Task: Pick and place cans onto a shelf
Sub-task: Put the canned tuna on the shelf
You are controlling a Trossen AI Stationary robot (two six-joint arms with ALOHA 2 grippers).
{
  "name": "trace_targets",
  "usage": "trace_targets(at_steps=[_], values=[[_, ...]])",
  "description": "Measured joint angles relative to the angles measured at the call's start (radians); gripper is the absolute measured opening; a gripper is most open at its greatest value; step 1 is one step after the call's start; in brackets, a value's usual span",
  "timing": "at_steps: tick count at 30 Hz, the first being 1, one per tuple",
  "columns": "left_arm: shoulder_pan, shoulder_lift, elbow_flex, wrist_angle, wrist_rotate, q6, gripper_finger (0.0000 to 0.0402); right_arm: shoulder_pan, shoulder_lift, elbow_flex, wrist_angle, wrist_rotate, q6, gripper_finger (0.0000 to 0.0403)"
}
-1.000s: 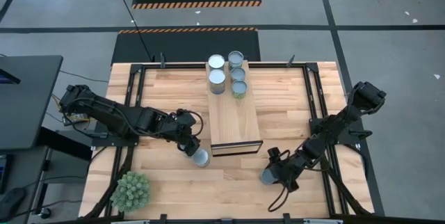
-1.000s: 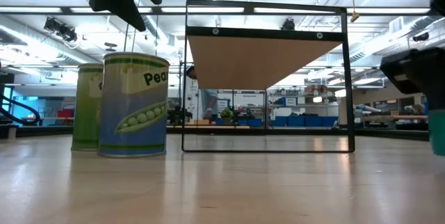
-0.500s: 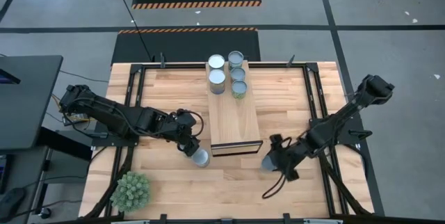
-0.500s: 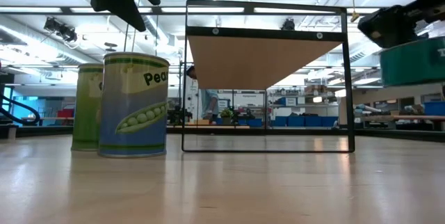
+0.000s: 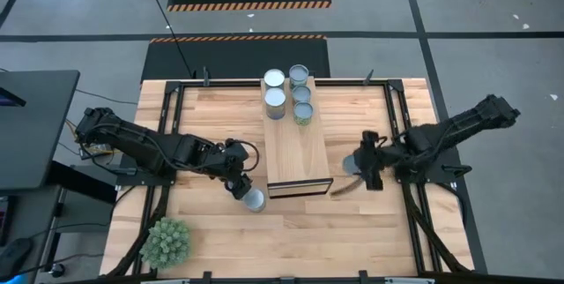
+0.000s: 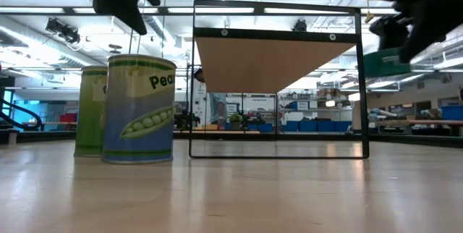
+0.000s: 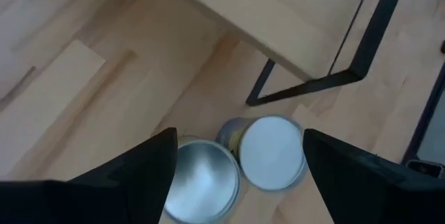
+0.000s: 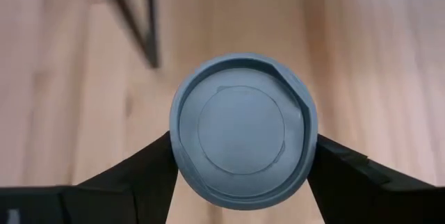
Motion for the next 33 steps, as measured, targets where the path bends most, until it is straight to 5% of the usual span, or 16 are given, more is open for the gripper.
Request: trace_targets(at_steps=[9, 15, 21, 33], values=[[0.066, 0.0, 0.0, -0.061, 0.119, 0.104, 0.0315, -0.266, 0.029, 0.126, 0.029, -0.019, -0.122, 0.0281], [0.092, 0.0, 0.0, -0.075, 0.122, 0.244, 0.0315, -0.396, 0.112, 0.161, 0.255, -0.158, -0.176, 0.0281], [0.101, 0.0, 0.0, -0.076, 0.069, 0.291, 0.0315, -0.444, 0.22, 0.161, 0.423, -0.21, -0.193, 0.0281], [0.101, 0.0, 0.0, -0.085, 0.098, 0.286, 0.0315, -0.447, 0.378, 0.261, 0.416, -0.208, -0.254, 0.0289]])
